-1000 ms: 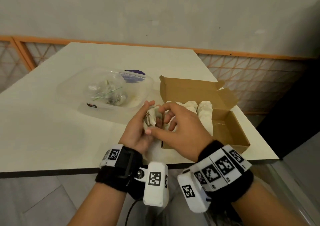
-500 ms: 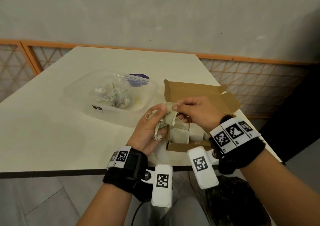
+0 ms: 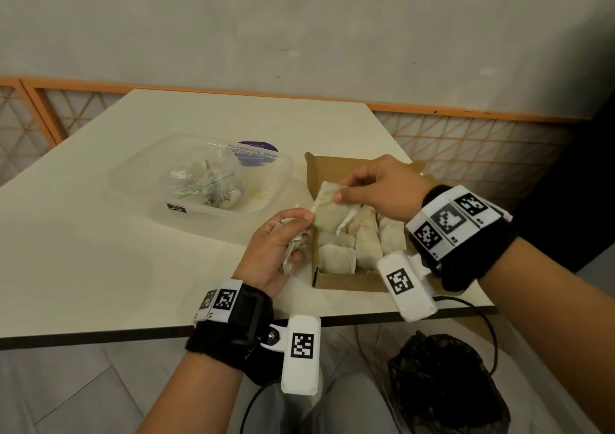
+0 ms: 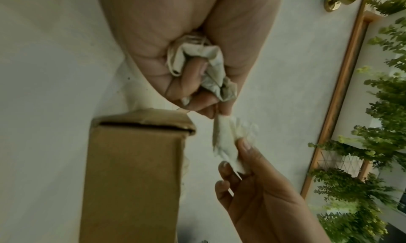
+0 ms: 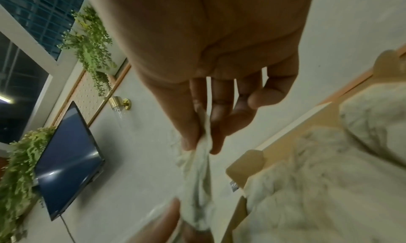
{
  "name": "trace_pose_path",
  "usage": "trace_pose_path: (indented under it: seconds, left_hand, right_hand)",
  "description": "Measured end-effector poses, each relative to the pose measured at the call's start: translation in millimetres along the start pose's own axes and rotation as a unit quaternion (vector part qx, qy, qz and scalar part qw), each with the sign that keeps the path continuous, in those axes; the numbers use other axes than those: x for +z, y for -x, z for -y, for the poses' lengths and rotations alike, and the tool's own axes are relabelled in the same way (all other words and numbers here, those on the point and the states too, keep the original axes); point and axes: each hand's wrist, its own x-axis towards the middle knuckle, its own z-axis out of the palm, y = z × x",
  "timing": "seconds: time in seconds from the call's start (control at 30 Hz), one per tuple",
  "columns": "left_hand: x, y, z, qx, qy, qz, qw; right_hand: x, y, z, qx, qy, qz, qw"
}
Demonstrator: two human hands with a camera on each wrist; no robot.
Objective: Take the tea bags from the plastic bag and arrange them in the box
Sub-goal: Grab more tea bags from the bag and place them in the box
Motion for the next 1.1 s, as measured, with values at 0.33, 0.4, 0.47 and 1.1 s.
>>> trace_pose_path:
  seconds: [0.33, 0.4, 0.47, 1.1]
  left_hand:
    - [-5, -7, 3, -0.028, 0.021, -0.021, 0.999]
    - [-5, -7, 4, -0.028, 0.023, -0.018, 0.999]
    - [-5, -7, 4, -0.025, 0.024, -0.018, 0.999]
    - [-8, -10, 4, -0.036, 0.026, -0.015, 0.999]
  right_hand:
    - [-87, 21, -42, 0.086, 0.227, 0.000, 0.970]
    - [-90, 22, -51, 0.099, 0.268, 0.054, 0.957]
    - [-87, 23, -56, 0.109, 0.298, 0.098, 0.943]
    - [-68, -11, -77, 0.089, 0.373, 0.047, 0.923]
